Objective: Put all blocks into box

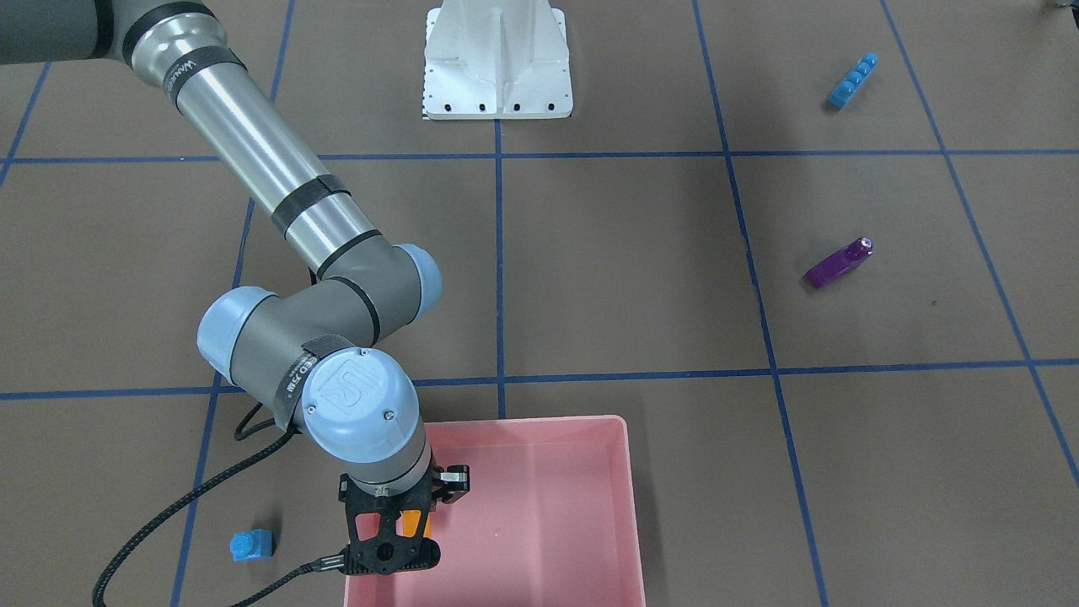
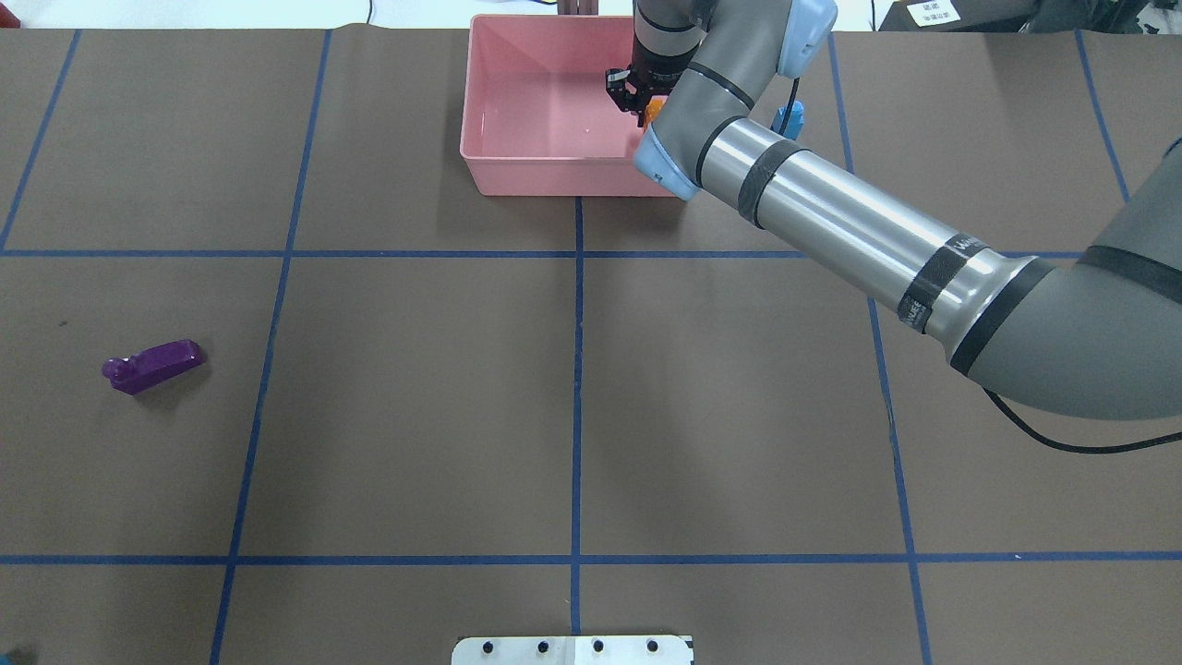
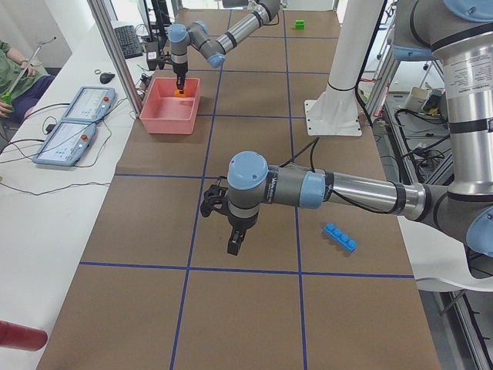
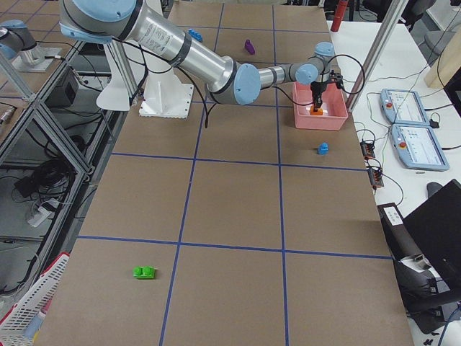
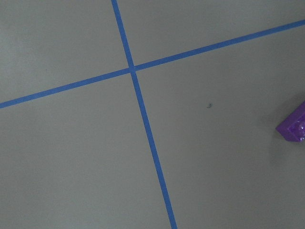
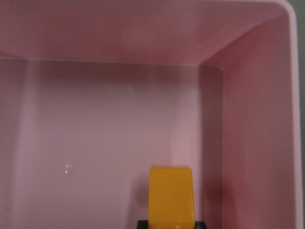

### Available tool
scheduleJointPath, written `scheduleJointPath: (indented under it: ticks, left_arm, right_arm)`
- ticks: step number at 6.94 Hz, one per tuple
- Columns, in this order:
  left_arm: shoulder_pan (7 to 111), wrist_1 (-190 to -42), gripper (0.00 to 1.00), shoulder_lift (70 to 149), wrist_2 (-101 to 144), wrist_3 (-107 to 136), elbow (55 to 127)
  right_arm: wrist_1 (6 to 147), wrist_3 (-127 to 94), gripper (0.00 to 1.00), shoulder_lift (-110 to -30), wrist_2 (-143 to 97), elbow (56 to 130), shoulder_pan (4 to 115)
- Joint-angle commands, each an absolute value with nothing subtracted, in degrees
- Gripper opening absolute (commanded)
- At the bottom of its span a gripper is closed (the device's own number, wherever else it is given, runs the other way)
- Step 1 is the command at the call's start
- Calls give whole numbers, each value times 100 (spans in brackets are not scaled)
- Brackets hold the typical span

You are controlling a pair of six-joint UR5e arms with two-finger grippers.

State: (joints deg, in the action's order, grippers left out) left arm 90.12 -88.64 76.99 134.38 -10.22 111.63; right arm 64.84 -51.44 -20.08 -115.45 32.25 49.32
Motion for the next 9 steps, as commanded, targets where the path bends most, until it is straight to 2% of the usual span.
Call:
scheduleJointPath:
  ticks: [1, 2, 6, 7, 9]
  left_arm:
    - [9009, -8859, 100, 7699, 13438, -1028, 11162]
    - [9009, -8868, 100, 7699, 13438, -1020, 11162]
    - [9009, -8868, 100, 7699, 13438, -1020, 11162]
    - [9009, -8868, 100, 7760, 13447, -1020, 11197]
    - [8808, -9323, 100, 8486, 13447, -967, 10866]
  right_arm:
    - [6460, -5150, 39, -2021, -11531, 3199, 4913]
    - [6399, -5150, 96, -2021, -11453, 3199, 4878]
    - [6389, -5185, 99, -1995, -11426, 3374, 4991]
    - [6738, -5177, 99, -1995, -11504, 3749, 5131]
    - [8263, -5098, 99, -1995, -11705, 4881, 5343]
